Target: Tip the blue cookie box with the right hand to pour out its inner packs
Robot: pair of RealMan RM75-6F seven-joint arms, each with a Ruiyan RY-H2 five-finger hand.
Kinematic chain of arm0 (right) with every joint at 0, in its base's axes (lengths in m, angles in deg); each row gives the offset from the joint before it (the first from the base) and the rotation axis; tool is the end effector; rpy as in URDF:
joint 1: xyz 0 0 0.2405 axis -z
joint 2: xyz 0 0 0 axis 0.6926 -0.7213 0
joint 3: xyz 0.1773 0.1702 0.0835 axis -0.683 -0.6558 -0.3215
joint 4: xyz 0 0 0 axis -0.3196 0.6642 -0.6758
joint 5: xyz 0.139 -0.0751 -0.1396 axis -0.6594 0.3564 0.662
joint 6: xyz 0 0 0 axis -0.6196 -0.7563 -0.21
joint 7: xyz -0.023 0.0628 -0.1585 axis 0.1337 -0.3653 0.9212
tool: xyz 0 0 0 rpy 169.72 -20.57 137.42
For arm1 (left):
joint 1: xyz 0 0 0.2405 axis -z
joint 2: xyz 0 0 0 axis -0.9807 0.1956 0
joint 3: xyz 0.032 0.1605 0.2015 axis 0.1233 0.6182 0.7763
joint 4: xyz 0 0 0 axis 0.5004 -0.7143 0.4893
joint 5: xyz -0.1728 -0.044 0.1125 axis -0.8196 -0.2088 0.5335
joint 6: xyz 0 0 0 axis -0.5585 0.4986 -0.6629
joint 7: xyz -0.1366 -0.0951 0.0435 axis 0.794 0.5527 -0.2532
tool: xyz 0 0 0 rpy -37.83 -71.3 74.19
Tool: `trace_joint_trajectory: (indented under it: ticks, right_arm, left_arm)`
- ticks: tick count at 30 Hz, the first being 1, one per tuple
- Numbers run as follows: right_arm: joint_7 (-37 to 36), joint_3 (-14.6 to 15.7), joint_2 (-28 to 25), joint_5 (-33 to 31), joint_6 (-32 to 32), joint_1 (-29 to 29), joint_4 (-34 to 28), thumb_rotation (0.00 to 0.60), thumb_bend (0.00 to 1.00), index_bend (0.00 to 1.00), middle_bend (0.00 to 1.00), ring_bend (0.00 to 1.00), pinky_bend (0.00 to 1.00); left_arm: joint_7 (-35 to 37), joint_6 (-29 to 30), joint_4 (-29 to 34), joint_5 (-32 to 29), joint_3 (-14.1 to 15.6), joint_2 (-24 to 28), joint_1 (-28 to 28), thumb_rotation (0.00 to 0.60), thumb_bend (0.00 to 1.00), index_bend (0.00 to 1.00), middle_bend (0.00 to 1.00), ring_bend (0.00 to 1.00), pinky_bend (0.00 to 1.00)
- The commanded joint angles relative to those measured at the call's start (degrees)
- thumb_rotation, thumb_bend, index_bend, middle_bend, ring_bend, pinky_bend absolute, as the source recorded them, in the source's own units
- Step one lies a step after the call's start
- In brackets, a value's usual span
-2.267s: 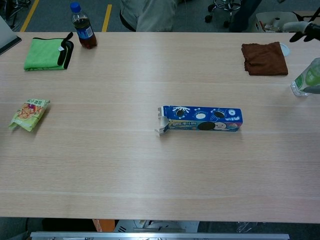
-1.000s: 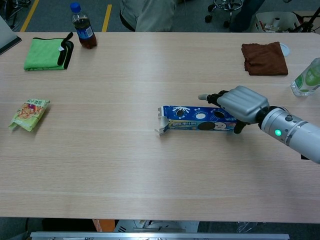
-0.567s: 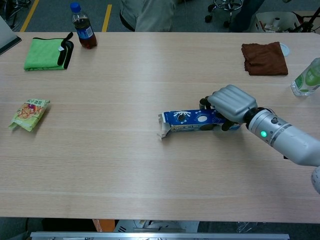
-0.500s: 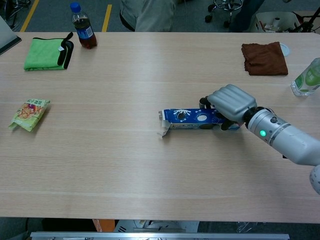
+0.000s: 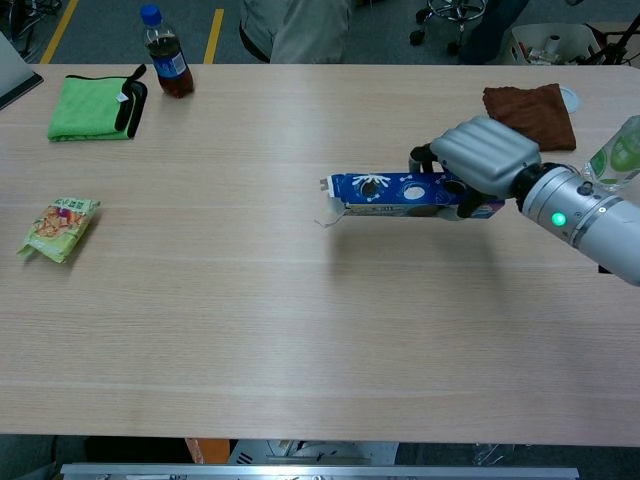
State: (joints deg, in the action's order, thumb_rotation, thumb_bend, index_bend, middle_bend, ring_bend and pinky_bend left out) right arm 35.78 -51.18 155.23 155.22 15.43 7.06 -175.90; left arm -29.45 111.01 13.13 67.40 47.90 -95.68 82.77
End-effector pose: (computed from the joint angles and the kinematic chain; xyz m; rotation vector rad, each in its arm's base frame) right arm -0.1817 -0.3357 -0.0251 2.0712 -0.6722 0.7065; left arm -0.3295 0.2058 0.2078 -1.3575 -0.8456 -0.8192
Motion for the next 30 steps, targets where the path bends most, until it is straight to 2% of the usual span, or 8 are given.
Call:
trace_joint_trajectory:
  ticks: [1, 6, 12, 16, 21, 30]
  right_arm:
    - [3.1, -2.3, -7.7, -1.3, 3.7, -3.6, -5.7, 0.600, 0.22, 0.55, 0.46, 0.44, 0.61]
    - [6.4, -3.8, -16.1, -4.5, 10.7, -8.8, -10.1, 0.600, 0.22, 0.55, 0.46, 0.44, 0.61]
    - [13.0, -2.9, -20.2, -8.0, 15.5, -14.5, -12.5, 0.600, 0.22, 0.55, 0.46, 0.44, 0.61]
    - [18.8, -1.0, -20.5, -10.3, 15.9, -17.5, -13.2, 0.600, 0.22, 0.55, 0.45, 0.44, 0.61]
    - [28.2, 2.7, -19.7, -15.3, 14.5, -21.2, -14.2, 0.600, 0.22, 0.55, 0.42, 0.40, 0.58]
    - [34.3, 6.4, -19.7, -23.1, 10.3, -25.3, -16.8, 0.600, 0.22, 0.51, 0.40, 0.38, 0.55]
  left_arm:
    - [-0.1, -0.1, 0.0, 0.0, 0.0, -0.1, 0.0, 0.600, 0.04, 0.13, 0.09, 0.14, 0.17]
    - [-0.5, -0.4, 0.2, 0.0, 0.0, -0.4, 0.3, 0.600, 0.04, 0.13, 0.09, 0.14, 0.17]
    - [-0.7, -0.3, 0.4, 0.2, -0.2, -0.9, 0.5, 0.600, 0.04, 0.13, 0.09, 0.14, 0.17]
    - [-0.7, -0.3, 0.3, 0.3, -0.2, -1.1, 0.5, 0.600, 0.04, 0.13, 0.09, 0.14, 0.17]
    - [-0.3, -0.4, -0.2, 0.3, -0.1, -1.6, 0.5, 0.600, 0.04, 0.13, 0.09, 0.14, 0.17]
    - [0.1, -0.2, -0.7, 0.4, -0.2, -1.8, 0.4, 0.600, 0.04, 0.13, 0.09, 0.14, 0.17]
